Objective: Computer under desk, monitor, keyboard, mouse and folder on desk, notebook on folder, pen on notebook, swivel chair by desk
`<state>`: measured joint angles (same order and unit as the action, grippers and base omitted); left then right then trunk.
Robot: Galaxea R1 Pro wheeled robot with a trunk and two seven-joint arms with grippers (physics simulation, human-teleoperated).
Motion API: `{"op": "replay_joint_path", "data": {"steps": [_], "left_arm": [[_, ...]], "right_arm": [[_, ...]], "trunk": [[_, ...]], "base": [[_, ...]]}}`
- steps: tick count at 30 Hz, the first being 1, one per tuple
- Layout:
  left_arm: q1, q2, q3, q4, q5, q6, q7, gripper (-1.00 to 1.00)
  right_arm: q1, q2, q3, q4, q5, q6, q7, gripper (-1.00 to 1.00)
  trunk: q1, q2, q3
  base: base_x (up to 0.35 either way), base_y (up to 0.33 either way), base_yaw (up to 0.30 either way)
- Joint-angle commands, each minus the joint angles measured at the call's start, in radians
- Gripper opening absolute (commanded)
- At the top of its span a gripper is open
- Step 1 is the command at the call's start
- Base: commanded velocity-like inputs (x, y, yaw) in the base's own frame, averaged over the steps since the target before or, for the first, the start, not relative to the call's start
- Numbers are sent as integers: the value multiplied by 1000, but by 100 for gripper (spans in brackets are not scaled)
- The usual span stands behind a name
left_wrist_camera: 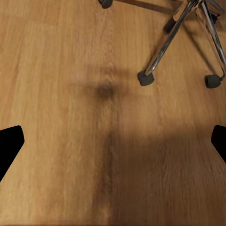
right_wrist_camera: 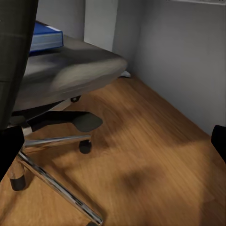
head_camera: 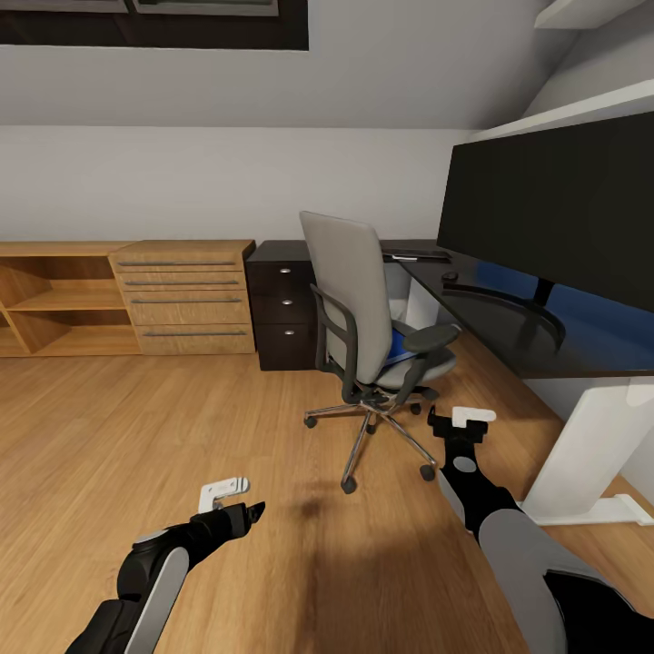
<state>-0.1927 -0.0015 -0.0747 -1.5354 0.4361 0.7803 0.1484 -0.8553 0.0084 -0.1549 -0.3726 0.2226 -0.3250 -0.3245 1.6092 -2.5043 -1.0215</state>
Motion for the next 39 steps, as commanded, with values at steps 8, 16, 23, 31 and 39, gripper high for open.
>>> {"op": "replay_joint_path", "data": {"steps": [8,16,23,31,39], "left_arm": [[-1,0,0,1,10,3,10,100],[-1,0,-1,3,11,3,8,100],[-1,0,0,5,11,2,9,100],[-1,0,0,7,12,3,8,100],[-1,0,0,7,12,2,8,100]], "right_arm": [[-1,-1,-6,-1,12,-7,-2,100],[-1,-3,-6,-1,12,-8,-2,100],[-1,-4,-6,-1,11,-8,-2,100],[-1,-5,-6,1,9,-7,-1,100],[-1,-7,-6,2,8,-5,-1,100]], "trunk": [[0,0,-1],[0,0,-1],[0,0,-1],[0,0,-1],[0,0,-1]], "base": [[207,0,0],[63,-1,0],[135,-128,0],[48,-48,0],[30,-13,0]]}}
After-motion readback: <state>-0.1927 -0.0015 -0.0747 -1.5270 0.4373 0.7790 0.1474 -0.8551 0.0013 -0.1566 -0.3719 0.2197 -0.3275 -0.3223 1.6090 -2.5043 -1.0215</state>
